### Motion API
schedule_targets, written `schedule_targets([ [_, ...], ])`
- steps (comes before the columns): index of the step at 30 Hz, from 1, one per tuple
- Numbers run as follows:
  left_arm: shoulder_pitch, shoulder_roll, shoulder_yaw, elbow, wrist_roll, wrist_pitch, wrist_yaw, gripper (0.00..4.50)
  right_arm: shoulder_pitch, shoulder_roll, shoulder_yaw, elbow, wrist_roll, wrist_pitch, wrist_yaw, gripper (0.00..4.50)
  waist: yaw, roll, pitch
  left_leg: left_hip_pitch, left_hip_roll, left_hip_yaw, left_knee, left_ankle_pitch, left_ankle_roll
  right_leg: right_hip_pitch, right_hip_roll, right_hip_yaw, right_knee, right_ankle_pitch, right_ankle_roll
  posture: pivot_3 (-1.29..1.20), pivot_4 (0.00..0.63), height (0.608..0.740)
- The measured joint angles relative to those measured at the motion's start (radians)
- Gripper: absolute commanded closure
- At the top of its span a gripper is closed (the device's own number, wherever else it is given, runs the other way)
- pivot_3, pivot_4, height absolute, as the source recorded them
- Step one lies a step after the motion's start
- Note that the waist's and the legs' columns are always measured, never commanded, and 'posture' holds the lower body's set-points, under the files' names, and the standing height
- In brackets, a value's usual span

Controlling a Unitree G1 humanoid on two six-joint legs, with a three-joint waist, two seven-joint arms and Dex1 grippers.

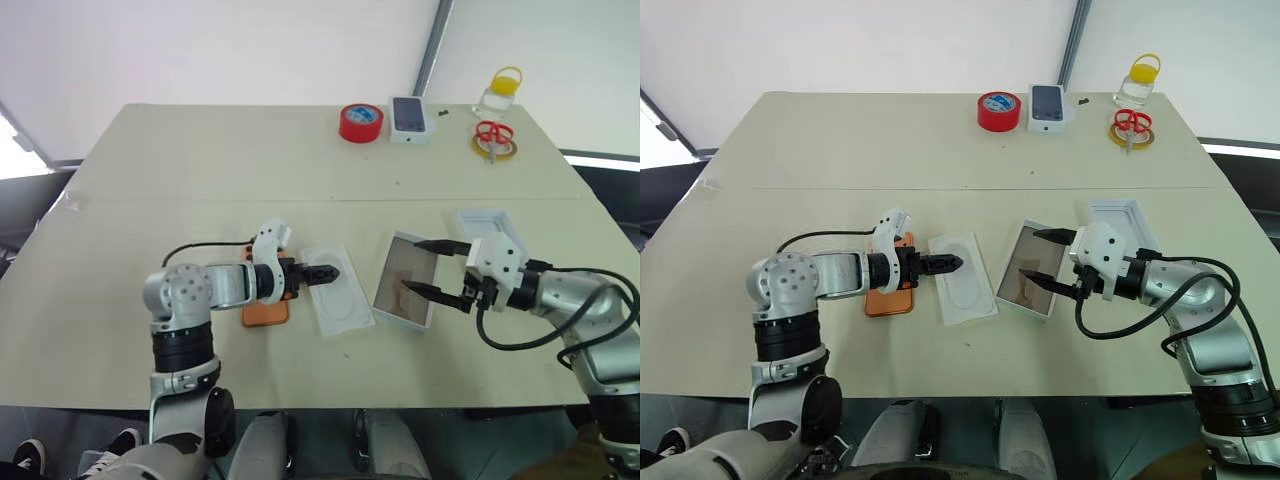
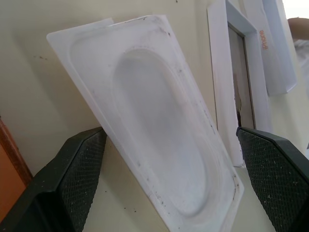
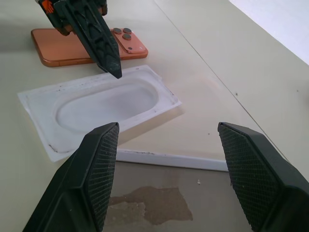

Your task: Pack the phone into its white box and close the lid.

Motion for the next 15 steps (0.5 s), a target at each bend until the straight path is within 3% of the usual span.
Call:
schedule_targets([
  [6,-0.023,-0.033,0.000,0.041,-0.019,-0.003,0.058,0.00,0.000,0.001,0.000,0.002,-0.005,0.000,-0.011,1.10,0.006,0.000,0.000,0.001,-0.001,0.000,0.000,0.000,0.000,0.001,-0.001,0.000,0.000,0.000,0.000,0.00,0.150,0.739],
  [7,-0.029,-0.040,0.002,0.052,-0.023,-0.006,0.068,0.24,0.000,0.003,0.000,0.002,-0.005,0.000,-0.015,1.07,0.009,0.000,0.000,0.001,-0.001,0.000,0.000,0.000,0.000,0.002,-0.001,0.000,-0.001,0.000,0.000,0.00,0.150,0.739],
  [10,-0.037,-0.040,0.005,0.081,-0.036,-0.014,0.089,1.22,0.000,0.005,0.000,0.002,-0.005,0.000,-0.023,1.06,0.017,0.000,0.000,0.001,-0.001,0.000,0.000,0.000,0.000,0.002,-0.001,0.000,-0.001,0.000,0.000,0.00,0.150,0.739],
  [15,-0.034,-0.013,-0.007,0.124,-0.054,-0.013,0.112,3.87,-0.005,0.005,0.000,0.002,-0.005,0.000,-0.029,1.06,0.023,0.000,0.000,0.000,-0.001,0.000,0.000,0.000,0.000,0.001,-0.001,0.000,-0.001,0.000,0.000,0.00,0.150,0.739],
])
